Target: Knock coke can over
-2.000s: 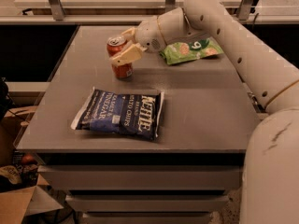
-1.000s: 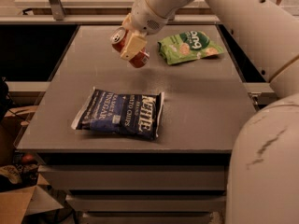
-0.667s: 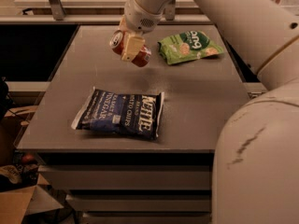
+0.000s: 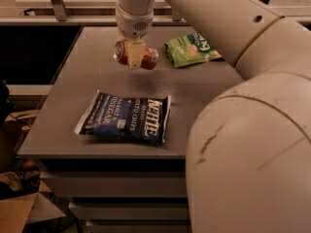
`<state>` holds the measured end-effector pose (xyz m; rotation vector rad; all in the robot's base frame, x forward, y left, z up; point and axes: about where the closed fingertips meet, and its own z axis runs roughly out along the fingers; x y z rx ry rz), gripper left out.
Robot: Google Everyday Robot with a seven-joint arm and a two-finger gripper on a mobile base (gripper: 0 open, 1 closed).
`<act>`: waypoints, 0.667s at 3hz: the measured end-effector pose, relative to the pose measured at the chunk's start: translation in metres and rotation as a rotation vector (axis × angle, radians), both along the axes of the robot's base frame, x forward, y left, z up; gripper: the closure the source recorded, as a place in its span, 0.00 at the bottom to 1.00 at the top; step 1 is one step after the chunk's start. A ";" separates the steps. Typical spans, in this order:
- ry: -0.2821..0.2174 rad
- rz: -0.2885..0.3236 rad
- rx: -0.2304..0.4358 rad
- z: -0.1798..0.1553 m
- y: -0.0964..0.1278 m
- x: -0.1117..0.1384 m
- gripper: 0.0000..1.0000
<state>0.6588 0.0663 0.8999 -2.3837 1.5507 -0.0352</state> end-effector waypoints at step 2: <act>0.010 0.062 -0.165 -0.020 0.003 0.003 1.00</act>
Offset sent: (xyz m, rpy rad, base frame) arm 0.0007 0.0000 -0.0262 -0.2426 0.0404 0.0909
